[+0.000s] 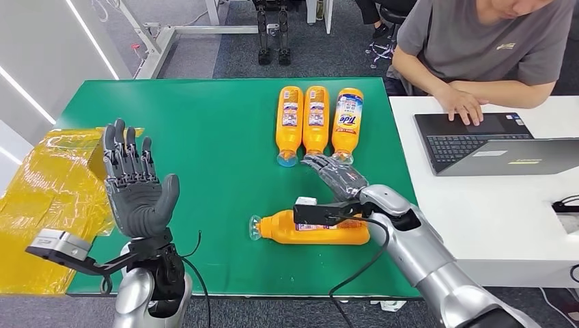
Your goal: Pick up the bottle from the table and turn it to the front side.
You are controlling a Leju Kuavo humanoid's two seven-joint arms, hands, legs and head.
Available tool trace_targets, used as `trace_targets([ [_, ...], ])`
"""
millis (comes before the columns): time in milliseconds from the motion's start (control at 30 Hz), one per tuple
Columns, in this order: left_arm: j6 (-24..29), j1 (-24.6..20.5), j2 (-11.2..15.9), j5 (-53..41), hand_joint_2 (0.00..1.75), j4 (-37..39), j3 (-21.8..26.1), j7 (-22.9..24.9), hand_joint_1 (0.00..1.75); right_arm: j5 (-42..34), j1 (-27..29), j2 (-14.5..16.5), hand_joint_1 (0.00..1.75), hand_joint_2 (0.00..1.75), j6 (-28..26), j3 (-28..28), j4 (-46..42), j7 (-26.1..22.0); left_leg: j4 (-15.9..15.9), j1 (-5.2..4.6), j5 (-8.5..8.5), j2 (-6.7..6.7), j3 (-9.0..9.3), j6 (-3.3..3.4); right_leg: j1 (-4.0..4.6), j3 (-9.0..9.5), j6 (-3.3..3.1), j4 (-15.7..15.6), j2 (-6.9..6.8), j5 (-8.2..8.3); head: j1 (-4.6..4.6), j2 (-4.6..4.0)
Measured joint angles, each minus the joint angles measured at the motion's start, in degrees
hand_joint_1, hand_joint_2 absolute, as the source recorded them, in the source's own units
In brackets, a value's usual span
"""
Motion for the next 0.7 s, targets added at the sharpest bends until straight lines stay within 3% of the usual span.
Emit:
trace_targets([
  [533, -1.6, -3.39, -0.52, 1.09, 1.75, 3.63, 0.01, 0.0, 0.0, -5.9, -7.08, -1.16, 0.0, 1.75, 9.64, 7.56, 13.66, -6.97, 0.02, 0.01, 0.0, -0.01, 0.0, 0.0, 0.0, 0.01, 0.01, 0.01, 0.0, 0.01, 0.01, 0.0],
  [700, -1.86, -3.84, -0.61, 1.09, 1.75, 4.18, 0.03, 0.0, 0.0, -7.3, -8.84, -1.14, 0.0, 1.75, 10.13, 10.38, 16.0, -7.91, 0.02, 0.01, 0.0, -0.02, 0.0, 0.0, 0.0, 0.01, 0.01, 0.01, 0.0, 0.01, 0.01, 0.0],
])
